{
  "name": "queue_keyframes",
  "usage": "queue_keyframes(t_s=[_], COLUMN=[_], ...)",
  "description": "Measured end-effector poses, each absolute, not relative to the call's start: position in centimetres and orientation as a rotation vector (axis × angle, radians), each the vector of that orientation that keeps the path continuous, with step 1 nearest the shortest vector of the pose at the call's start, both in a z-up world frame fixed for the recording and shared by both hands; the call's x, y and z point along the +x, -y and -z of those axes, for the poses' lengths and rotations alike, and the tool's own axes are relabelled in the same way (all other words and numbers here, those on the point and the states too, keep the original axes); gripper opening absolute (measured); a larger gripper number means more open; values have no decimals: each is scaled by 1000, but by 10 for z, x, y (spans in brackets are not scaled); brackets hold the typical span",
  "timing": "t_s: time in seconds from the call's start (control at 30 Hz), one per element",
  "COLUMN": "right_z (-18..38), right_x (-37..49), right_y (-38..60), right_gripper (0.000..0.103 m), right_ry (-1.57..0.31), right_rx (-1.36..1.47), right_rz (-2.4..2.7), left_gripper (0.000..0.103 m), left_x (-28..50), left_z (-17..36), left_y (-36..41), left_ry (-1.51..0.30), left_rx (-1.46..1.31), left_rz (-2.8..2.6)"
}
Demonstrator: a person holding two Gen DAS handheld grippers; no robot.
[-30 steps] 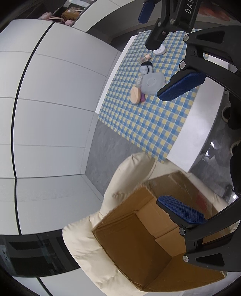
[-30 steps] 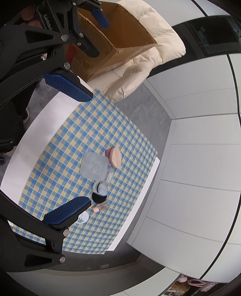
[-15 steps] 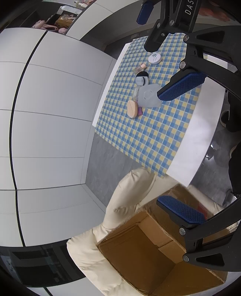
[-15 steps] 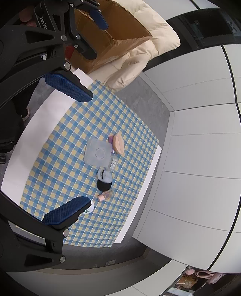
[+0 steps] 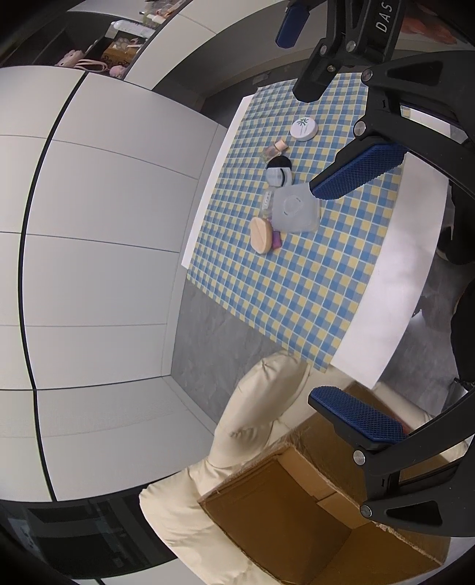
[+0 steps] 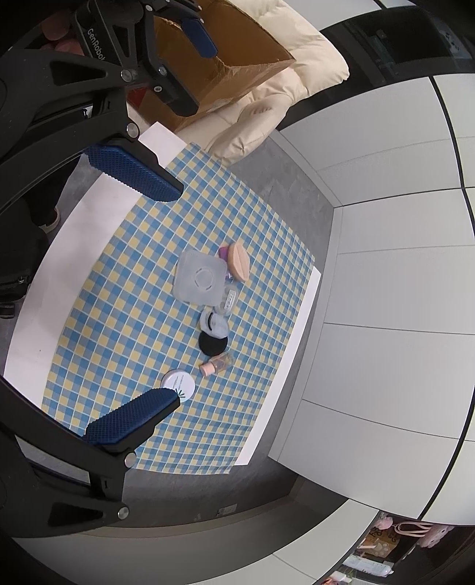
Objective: Organize objects
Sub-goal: 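Move both open tools from the box over to the checkered table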
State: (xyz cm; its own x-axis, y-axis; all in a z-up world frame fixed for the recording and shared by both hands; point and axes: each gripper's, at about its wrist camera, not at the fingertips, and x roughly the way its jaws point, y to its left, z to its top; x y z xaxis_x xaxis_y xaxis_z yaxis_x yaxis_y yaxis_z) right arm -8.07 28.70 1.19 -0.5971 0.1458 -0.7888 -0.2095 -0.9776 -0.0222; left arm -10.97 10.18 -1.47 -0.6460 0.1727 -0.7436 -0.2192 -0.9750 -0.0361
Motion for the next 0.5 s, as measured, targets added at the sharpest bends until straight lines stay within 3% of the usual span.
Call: queue_keyframes(t_s=[0.5], right_z=[-11], right_x=[-64], right_y=[-315], right_gripper=[103], right_ry=[-137], right_rx=[-1278], right_rz=[-2591], left_gripper=[102], left_x=[-104], left_z=[13], left_y=[-133], left_ry=[-114], left_rx=[-1179], left_rz=[-2612])
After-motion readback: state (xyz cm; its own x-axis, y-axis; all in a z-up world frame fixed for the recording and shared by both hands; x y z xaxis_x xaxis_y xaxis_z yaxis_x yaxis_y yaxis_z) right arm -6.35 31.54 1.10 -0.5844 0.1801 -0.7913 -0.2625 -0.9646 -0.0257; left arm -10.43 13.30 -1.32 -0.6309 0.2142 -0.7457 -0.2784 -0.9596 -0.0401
